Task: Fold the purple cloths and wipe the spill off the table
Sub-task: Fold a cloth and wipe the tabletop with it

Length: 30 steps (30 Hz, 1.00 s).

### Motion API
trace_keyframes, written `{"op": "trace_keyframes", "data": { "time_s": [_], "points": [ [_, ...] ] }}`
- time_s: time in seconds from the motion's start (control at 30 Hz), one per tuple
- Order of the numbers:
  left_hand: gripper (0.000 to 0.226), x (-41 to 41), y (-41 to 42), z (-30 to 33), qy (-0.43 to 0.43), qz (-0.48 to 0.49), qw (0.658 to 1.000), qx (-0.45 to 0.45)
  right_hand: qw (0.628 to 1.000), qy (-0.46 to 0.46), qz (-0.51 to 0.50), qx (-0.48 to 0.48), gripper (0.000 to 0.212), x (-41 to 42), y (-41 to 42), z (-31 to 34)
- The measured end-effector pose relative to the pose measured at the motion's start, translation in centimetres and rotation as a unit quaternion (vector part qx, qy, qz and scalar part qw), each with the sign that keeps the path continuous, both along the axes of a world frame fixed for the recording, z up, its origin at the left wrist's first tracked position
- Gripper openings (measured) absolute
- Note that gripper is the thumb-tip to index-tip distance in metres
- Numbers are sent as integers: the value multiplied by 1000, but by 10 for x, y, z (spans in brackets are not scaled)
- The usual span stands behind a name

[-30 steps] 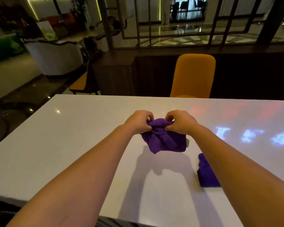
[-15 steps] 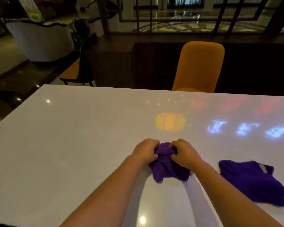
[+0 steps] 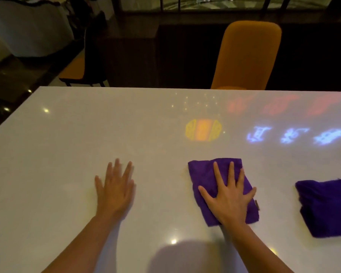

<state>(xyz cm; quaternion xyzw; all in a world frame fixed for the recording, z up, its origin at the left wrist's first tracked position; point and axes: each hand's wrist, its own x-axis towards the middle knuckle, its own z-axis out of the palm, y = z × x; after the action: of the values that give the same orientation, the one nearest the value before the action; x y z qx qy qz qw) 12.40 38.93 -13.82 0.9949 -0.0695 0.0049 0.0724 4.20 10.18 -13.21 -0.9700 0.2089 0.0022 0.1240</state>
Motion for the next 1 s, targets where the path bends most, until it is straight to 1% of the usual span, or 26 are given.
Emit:
{"op": "trace_keyframes", "data": {
  "time_s": [0.03,0.1,0.2,0.27,0.37,0.43,0.53,0.67,0.77,0.9,1.0],
  "points": [
    [59,-1,11,-6,22,30,999,-11,1000,-7,-7,-4,81,5,8,-2],
    [58,-2,20,-14,47,49,997,-28,1000,-12,-21,-7,80,19,28,-4],
    [56,-1,22,-18,38,38,998,-26,999,-16,-51,-1,81,43,68,-5],
    [58,-2,22,-19,30,36,999,-19,998,-25,-58,14,83,57,100,-5],
    [58,-1,23,-24,13,39,999,4,999,-43,-7,20,81,69,147,-6],
    [60,1,23,-27,10,43,999,8,998,-52,23,21,78,68,156,-9],
    [60,0,22,-26,13,38,999,7,998,-62,15,11,74,58,126,-12],
    [59,-2,20,-19,33,39,999,-20,995,-54,-80,-14,70,41,51,-11],
    [61,-3,19,-17,34,40,998,-19,989,-56,-139,-13,70,29,9,-8],
    [61,-3,19,-17,26,37,999,-25,982,-55,-178,-15,73,34,15,-11],
    [61,-2,20,-19,25,32,999,-18,987,-51,-152,-13,77,57,52,-11]
  ]
}}
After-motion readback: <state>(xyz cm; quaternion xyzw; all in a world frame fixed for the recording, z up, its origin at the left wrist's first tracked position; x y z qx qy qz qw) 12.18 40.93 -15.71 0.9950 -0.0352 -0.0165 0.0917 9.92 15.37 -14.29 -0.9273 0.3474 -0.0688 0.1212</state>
